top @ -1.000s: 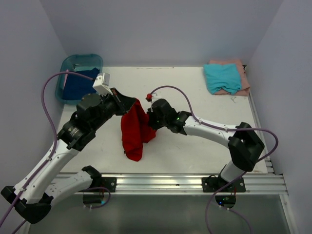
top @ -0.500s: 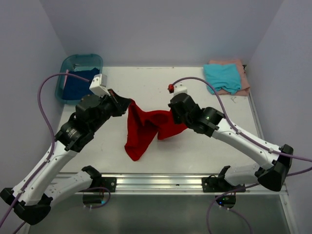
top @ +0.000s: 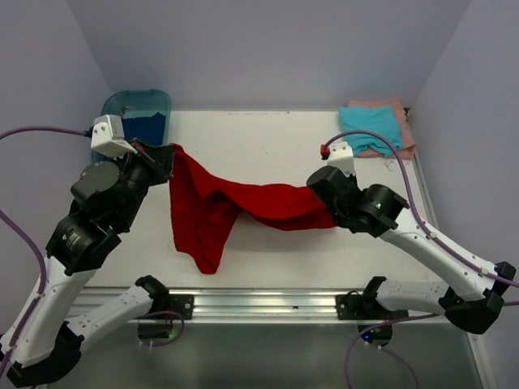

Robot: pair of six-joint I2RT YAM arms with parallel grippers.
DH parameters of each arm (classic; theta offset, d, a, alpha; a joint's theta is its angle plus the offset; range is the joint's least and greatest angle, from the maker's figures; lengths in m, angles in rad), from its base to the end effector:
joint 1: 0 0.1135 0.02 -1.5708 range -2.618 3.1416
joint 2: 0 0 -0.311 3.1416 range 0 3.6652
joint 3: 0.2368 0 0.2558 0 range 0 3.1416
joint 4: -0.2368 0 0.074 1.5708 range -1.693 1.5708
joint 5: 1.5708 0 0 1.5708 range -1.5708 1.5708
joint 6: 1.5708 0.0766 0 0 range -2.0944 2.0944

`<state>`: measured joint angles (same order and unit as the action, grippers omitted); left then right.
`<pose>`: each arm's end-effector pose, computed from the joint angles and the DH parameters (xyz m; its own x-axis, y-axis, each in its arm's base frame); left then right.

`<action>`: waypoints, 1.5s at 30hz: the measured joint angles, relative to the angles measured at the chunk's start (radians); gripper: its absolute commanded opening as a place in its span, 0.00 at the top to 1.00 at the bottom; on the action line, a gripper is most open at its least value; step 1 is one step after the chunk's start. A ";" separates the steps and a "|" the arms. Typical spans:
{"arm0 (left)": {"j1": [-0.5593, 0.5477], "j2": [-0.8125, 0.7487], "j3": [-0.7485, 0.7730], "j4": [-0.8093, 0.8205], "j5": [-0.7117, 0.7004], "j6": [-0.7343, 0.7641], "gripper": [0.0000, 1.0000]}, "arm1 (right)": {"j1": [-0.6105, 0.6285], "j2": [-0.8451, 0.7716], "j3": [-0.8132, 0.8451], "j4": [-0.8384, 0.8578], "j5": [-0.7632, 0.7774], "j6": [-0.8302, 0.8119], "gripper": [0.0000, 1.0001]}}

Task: Fold and stack the t-shirts
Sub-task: Flatten out the tshirt

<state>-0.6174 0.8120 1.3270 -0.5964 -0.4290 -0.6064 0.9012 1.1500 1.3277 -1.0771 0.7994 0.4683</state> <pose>0.1294 -0.0528 0.5022 -0.1619 -0.5207 -0.8383 0.1170 0.8333 -0.5402 0.1711 0.1277 0.4006 -0.5554 -0.1946 -0.8085 -0.0214 0.9752 -0.2201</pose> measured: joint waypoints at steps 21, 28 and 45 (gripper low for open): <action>0.000 0.040 0.197 0.085 0.212 0.262 1.00 | 0.000 -0.224 0.365 0.398 0.169 -0.412 1.00; 0.044 -0.077 0.432 0.145 0.468 0.339 1.00 | -0.011 -0.446 0.473 0.427 -0.114 -0.482 1.00; 0.251 0.144 0.637 0.068 0.562 0.341 1.00 | -0.105 -0.225 0.599 0.369 -0.118 -0.424 1.00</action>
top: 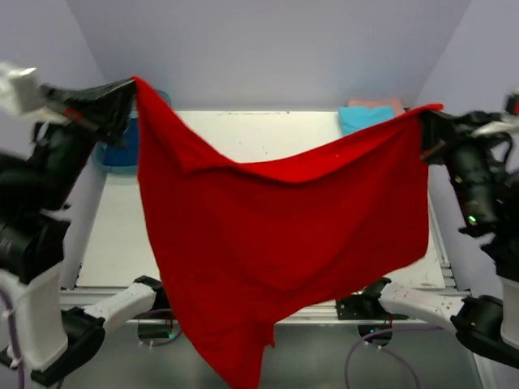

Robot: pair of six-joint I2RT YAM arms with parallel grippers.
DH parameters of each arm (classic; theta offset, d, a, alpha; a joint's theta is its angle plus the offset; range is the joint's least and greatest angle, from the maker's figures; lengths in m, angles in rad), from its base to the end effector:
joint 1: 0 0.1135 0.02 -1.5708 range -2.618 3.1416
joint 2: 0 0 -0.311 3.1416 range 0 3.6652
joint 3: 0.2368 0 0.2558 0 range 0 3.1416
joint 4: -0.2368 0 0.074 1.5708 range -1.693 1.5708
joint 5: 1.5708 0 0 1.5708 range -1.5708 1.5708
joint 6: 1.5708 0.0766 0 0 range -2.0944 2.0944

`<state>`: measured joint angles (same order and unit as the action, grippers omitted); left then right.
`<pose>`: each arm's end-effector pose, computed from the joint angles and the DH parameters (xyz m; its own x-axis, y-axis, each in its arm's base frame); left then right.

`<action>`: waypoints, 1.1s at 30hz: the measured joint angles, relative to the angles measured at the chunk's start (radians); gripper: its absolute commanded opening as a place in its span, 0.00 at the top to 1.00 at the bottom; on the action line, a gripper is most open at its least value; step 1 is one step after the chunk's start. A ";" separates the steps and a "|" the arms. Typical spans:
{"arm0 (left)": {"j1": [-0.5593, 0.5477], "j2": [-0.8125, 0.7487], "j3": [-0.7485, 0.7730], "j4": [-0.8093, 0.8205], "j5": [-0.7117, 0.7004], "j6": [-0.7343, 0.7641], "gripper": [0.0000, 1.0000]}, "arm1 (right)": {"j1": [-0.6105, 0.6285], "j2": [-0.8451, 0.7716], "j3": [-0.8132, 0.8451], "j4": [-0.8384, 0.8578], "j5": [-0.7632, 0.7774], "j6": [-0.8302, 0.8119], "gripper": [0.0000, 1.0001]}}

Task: Fold and stack the t-shirts
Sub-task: Flatten out the tshirt

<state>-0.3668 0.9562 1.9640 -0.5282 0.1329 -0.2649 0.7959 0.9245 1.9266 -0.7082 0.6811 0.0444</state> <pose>0.0483 -0.0294 0.6791 0.2939 -0.3909 -0.8722 0.5618 0.8090 -0.1733 0.0651 -0.0024 0.6423 0.1966 0.2500 -0.9481 -0.1423 0.9640 0.2247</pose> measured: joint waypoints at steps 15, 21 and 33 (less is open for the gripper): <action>0.000 0.419 0.100 -0.136 -0.055 0.042 1.00 | 0.001 0.318 0.087 -0.003 -0.035 -0.124 1.00; 0.000 -0.008 -0.087 -0.086 0.046 0.033 1.00 | 0.000 -0.009 -0.053 -0.020 -0.282 -0.085 1.00; 0.046 -0.222 -0.248 0.060 0.254 -0.011 1.00 | -0.097 -0.117 -0.089 -0.016 -0.611 0.006 1.00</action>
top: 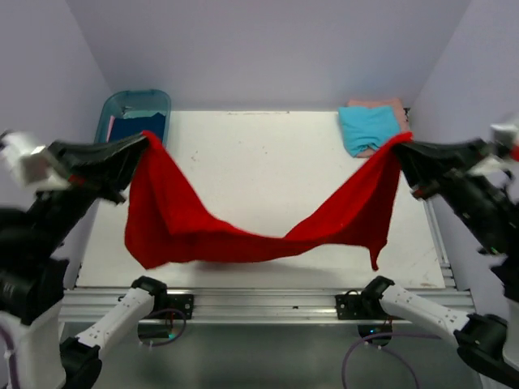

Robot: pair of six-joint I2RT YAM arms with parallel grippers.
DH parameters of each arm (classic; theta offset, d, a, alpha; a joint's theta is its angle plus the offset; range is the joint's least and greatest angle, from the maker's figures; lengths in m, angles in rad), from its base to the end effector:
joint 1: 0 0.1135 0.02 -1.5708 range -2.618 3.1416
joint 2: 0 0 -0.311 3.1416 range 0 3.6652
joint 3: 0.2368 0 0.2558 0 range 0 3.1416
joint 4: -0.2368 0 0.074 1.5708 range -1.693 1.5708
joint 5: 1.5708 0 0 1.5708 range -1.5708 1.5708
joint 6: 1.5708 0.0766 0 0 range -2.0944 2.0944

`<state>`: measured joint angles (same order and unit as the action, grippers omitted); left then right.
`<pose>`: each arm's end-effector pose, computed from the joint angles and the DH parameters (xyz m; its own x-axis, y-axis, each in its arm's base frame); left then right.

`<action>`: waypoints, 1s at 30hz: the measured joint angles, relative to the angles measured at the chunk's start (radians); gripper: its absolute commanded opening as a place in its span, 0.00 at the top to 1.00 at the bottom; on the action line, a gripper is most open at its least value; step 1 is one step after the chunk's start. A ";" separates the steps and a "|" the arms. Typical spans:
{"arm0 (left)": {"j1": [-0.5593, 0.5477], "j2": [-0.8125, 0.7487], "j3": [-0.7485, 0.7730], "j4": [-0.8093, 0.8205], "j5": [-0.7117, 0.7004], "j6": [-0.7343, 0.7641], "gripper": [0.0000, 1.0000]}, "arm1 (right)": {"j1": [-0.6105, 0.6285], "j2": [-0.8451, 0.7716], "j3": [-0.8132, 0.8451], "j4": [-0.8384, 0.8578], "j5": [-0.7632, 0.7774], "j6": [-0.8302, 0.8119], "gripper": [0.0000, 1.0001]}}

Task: Fold and stack the t-shirts
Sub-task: Flatten out the tshirt

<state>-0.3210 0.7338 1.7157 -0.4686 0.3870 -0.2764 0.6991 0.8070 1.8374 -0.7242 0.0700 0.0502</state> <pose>-0.0058 -0.0285 0.6331 0.2834 -0.3605 -0.8886 0.7084 0.7033 -0.0594 0.0224 0.0118 0.6276 0.2008 0.2342 -0.9512 -0.6017 0.7957 0.0689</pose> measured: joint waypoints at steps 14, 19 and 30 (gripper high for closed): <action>0.253 1.283 0.562 -0.005 -0.099 -0.006 1.00 | -0.522 1.165 0.633 -0.038 0.114 0.093 1.00; 0.343 1.090 0.337 0.084 -0.129 0.008 1.00 | -0.539 0.870 0.161 0.190 0.142 0.065 1.00; 0.308 0.340 -0.342 0.517 -0.201 0.025 1.00 | -0.512 0.470 -0.224 0.407 0.114 0.051 1.00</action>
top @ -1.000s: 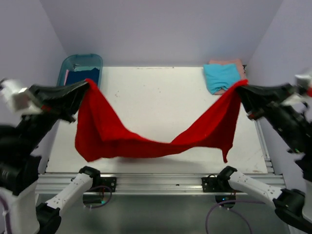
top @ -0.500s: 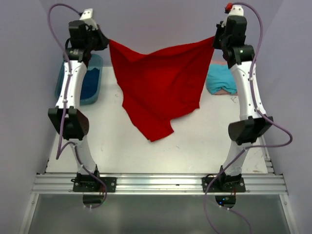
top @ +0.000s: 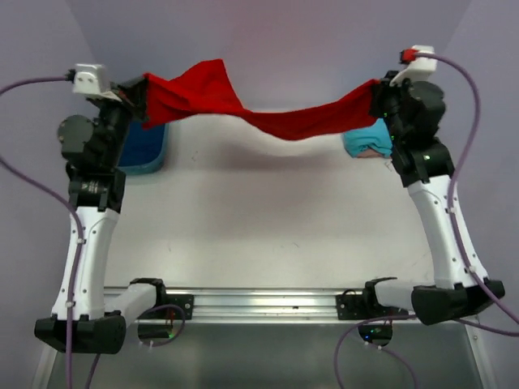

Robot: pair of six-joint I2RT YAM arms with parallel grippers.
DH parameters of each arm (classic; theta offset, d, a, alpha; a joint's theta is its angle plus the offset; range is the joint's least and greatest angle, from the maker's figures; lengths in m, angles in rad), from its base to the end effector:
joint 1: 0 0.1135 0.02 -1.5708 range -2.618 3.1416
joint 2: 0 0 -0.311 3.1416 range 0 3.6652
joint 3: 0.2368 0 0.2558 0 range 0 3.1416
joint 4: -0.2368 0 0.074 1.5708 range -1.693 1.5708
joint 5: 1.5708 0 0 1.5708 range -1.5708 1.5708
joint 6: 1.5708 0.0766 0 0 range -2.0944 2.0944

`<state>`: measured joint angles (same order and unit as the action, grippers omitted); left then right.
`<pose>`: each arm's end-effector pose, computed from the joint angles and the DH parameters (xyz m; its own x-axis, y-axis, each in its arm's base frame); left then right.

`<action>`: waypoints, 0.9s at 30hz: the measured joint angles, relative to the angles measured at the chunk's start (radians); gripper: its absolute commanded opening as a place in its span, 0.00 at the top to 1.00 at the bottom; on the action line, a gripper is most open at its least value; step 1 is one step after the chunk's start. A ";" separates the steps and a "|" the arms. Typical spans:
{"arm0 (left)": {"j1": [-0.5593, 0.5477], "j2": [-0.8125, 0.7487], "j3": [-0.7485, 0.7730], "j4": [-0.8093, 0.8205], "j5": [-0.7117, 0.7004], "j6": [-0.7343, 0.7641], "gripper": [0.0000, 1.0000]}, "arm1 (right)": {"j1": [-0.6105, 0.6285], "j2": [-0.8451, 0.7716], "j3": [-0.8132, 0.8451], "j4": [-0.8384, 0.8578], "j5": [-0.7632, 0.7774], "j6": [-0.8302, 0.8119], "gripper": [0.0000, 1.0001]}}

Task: Fold and stack the t-shirts
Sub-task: Flatten out the tshirt

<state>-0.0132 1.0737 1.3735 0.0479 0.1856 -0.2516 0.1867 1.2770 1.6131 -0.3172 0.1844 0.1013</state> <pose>0.2317 -0.0172 0.5685 0.2836 -0.2484 -0.9262 0.2654 0.9485 -0.1731 0.2917 0.0408 0.5527 0.0182 0.1046 -0.9943 -0.0042 0.9945 0.1046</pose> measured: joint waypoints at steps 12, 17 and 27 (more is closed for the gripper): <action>-0.057 0.039 -0.644 -0.366 -0.087 -0.204 1.00 | 0.127 0.121 -0.644 -0.229 -0.063 0.133 1.00; -0.131 -0.291 -0.618 -0.477 -0.125 -0.269 1.00 | 0.206 -0.063 -0.631 -0.302 -0.060 0.168 1.00; -0.140 -0.422 -0.583 -0.788 -0.114 -0.339 1.00 | 0.207 -0.035 -0.575 -0.545 -0.019 0.204 1.00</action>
<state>-0.1532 0.6514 0.7910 -0.7399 0.0715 -0.5903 0.3935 1.2419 1.0386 -0.8619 0.1654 0.3050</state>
